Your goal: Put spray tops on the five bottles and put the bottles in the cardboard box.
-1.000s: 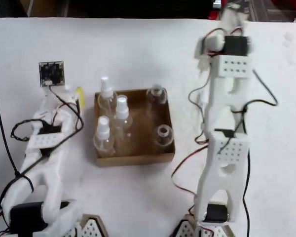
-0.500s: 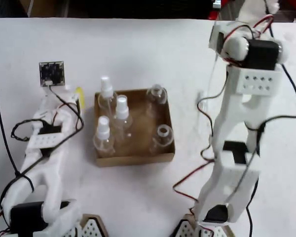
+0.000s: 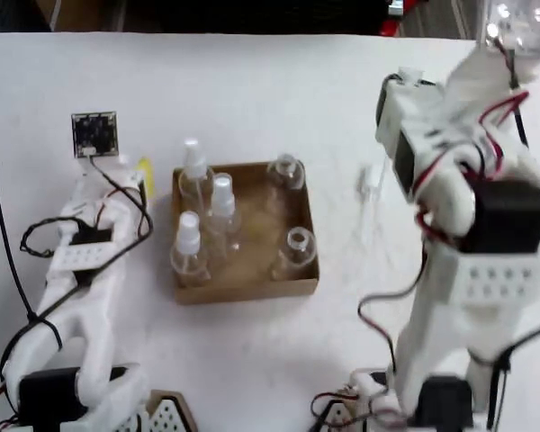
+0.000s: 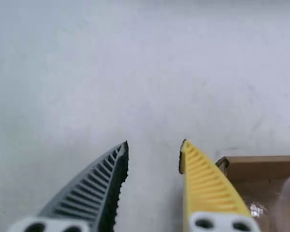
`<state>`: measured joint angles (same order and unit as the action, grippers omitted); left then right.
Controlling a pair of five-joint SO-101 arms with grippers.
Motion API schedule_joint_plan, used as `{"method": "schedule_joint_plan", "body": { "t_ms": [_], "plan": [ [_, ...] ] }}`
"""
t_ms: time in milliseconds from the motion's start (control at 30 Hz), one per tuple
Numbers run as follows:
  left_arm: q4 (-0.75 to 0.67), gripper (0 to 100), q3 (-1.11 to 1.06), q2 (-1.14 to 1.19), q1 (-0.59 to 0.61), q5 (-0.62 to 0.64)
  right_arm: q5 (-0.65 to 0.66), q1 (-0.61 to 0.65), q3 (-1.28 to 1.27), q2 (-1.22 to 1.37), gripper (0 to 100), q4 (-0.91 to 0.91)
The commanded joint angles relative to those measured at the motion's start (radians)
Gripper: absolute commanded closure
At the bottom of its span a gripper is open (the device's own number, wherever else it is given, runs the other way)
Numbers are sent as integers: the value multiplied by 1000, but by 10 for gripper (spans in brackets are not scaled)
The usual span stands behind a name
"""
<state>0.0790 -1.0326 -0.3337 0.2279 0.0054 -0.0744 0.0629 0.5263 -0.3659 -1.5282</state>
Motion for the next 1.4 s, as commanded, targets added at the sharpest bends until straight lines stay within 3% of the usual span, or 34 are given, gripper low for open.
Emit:
{"method": "schedule_joint_plan", "body": {
  "t_ms": [0, 233, 400, 500, 733, 1033, 1367],
  "plan": [
    [-28, 834, 5, 2, 15, 6, 14, 12, -186, -163, 982, 148],
    [-28, 834, 5, 2, 15, 6, 37, 45, -669, -493, 982, 582],
    [-28, 834, 5, 2, 15, 6, 222, 196, -957, -625, 982, 892],
    [-28, 834, 6, 2, 15, 6, 298, 259, -1008, -628, 983, 1006],
    [-28, 834, 9, 2, 16, 6, 302, 277, -875, -547, 983, 1089],
    [-28, 834, 11, 2, 16, 5, 78, 251, -769, -252, 983, 1162],
    [-63, 834, 5, 2, 16, 5, 64, 239, -778, -143, 983, 1256]
  ]
}}
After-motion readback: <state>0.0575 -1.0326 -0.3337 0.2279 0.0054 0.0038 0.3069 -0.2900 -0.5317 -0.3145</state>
